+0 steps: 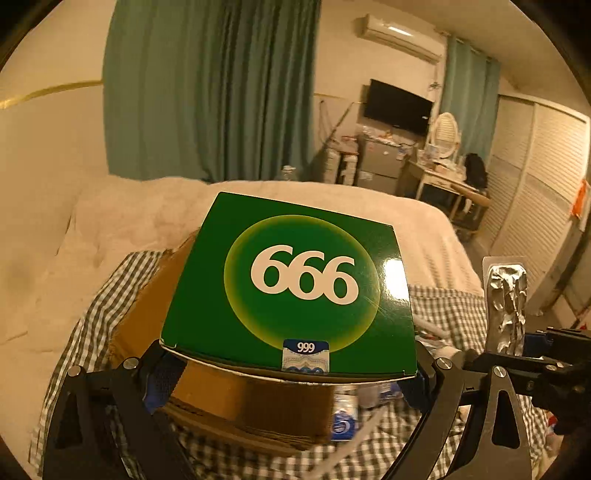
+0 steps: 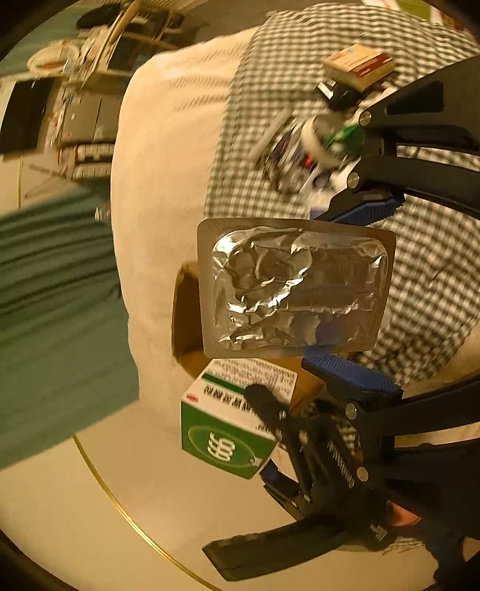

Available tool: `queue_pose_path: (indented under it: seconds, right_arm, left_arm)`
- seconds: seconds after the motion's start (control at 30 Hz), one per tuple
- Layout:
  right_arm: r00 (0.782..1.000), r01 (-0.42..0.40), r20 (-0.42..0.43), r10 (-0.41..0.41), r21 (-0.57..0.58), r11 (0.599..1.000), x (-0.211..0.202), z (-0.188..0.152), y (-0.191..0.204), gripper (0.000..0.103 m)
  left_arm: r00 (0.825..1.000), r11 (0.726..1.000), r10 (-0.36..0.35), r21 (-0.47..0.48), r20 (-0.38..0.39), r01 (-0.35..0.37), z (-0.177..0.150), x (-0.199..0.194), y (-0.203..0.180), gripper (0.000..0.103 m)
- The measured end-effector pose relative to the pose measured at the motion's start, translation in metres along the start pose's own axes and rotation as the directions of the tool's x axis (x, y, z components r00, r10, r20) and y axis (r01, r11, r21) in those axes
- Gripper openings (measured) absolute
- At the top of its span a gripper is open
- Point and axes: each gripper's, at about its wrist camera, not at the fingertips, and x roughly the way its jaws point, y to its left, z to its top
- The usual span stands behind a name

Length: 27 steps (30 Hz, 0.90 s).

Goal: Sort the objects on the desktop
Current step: 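Carry both items over the cardboard box and open both tools to drop them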

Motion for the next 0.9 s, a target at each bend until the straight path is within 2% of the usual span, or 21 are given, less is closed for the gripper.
queue_pose_path:
  seconds: [0.17, 0.37, 0.67, 0.7, 0.77, 0.9]
  right_arm:
    - [0.999, -0.046, -0.004, 0.046, -0.025, 0.999, 0.026, 0.017, 0.028, 0.064]
    - [0.997, -0.079, -0.015, 0.079, 0.004, 0.997, 0.071, 0.033, 0.033, 0.064]
    - [0.993, -0.117, -0.023, 0.118, 0.041, 0.992, 0.117, 0.055, 0.038, 0.064]
    - [0.991, -0.129, -0.019, 0.13, 0.042, 0.991, 0.118, 0.057, 0.04, 0.065]
    - [0.99, -0.14, -0.007, 0.14, 0.049, 0.989, 0.119, 0.059, 0.043, 0.088]
    - [0.99, -0.142, 0.035, 0.14, 0.075, 0.987, 0.108, 0.063, 0.043, 0.09]
  left_arm:
    - [0.998, 0.999, 0.043, -0.031, -0.039, -0.044, -0.003, 0.021, 0.028, 0.097]
    - [0.994, 0.996, 0.084, -0.028, -0.076, -0.086, -0.013, 0.042, 0.051, 0.097]
    - [0.993, 0.995, 0.084, -0.038, -0.084, -0.088, -0.015, 0.051, 0.071, 0.1]
    - [0.993, 0.996, 0.075, -0.046, -0.09, -0.079, -0.015, 0.051, 0.073, 0.1]
    - [0.994, 0.996, 0.061, -0.061, -0.095, -0.067, -0.015, 0.049, 0.075, 0.102]
    - [0.995, 0.996, 0.056, -0.066, -0.088, -0.062, -0.014, 0.038, 0.075, 0.103]
